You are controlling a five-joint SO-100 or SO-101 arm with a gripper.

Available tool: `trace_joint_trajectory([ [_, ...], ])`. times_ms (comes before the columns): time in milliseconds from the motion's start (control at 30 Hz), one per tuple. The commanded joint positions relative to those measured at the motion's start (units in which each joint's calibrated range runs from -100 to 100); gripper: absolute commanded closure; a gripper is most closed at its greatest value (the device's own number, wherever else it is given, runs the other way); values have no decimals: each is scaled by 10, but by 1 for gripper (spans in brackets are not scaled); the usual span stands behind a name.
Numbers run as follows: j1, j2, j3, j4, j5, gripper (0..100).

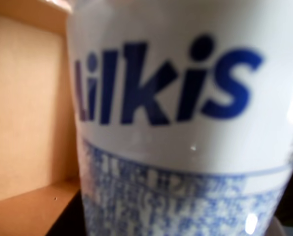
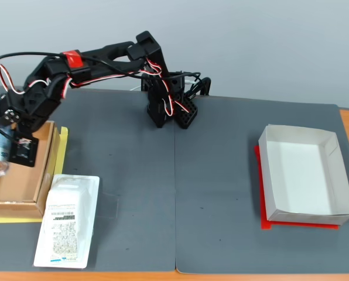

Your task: Pick the can and put it in the brown box

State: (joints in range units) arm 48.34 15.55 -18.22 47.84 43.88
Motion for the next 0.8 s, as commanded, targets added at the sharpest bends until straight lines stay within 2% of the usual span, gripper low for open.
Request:
trace_joint_trajectory([
  [0, 11, 5, -32, -12, 0, 90],
  [133, 14, 9, -30, -7, 0, 88],
  [300, 11, 8, -25, 1, -21, 67],
  [367, 7, 8, -30, 24, -29, 63],
  [700, -7, -9, -32, 102, -31, 63],
  [767, -14, -29, -25, 117, -37, 66],
])
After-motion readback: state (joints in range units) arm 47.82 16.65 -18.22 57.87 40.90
